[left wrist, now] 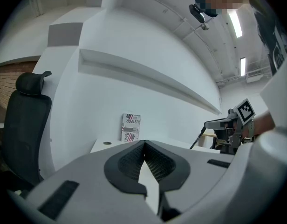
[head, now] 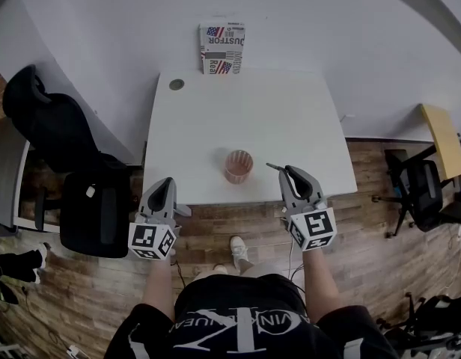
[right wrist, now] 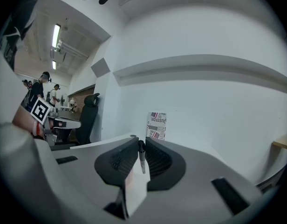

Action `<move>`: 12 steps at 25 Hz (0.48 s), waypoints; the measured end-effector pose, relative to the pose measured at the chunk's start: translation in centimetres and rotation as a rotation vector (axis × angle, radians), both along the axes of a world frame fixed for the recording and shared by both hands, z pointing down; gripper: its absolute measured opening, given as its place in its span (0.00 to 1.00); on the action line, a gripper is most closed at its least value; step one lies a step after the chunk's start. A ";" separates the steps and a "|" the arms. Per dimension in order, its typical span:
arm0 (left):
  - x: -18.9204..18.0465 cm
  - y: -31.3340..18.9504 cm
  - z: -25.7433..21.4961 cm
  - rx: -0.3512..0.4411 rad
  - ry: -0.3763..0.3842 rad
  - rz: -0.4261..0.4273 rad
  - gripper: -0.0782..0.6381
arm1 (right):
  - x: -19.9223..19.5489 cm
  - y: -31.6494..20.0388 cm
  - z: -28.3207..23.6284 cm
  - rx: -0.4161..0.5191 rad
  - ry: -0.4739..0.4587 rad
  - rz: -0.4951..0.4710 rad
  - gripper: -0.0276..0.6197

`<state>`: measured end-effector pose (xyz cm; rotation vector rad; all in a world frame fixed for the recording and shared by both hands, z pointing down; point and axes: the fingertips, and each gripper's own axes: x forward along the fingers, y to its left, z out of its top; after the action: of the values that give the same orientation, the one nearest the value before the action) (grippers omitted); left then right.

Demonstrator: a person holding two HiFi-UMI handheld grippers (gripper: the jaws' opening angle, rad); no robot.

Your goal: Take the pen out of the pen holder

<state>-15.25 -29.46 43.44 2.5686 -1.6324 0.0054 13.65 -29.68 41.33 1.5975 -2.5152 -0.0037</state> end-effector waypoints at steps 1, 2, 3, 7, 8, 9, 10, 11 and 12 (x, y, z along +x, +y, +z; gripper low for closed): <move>-0.1 0.0 0.0 0.000 0.001 -0.002 0.13 | 0.1 0.1 0.0 0.000 0.000 0.003 0.13; -0.2 0.1 -0.1 0.001 0.001 -0.003 0.13 | 0.1 0.1 0.1 -0.001 -0.002 0.005 0.13; -0.3 0.1 -0.2 0.002 0.002 -0.005 0.13 | 0.2 0.2 0.1 -0.001 -0.004 0.008 0.13; -0.6 0.3 -0.7 0.012 0.005 -0.011 0.13 | 0.6 0.5 0.3 -0.004 -0.013 0.024 0.13; -0.7 0.3 -0.9 0.014 0.005 -0.013 0.13 | 0.7 0.6 0.4 -0.007 -0.015 0.028 0.13; -0.8 0.4 -1.0 0.017 0.006 -0.014 0.13 | 0.8 0.7 0.5 -0.009 -0.017 0.031 0.13; -0.9 0.4 -1.0 0.018 0.006 -0.015 0.13 | 0.8 0.8 0.5 -0.010 -0.018 0.034 0.13; -1.0 0.4 -1.1 0.020 0.006 -0.016 0.13 | 0.9 0.9 0.5 -0.010 -0.019 0.036 0.13; -1.2 0.3 -1.2 0.021 0.006 -0.017 0.13 | 0.9 0.9 0.6 -0.011 -0.019 0.038 0.13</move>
<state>-16.40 -29.12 42.26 2.5672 -1.6608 -0.0212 14.57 -28.76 41.91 1.6487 -2.4939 0.0299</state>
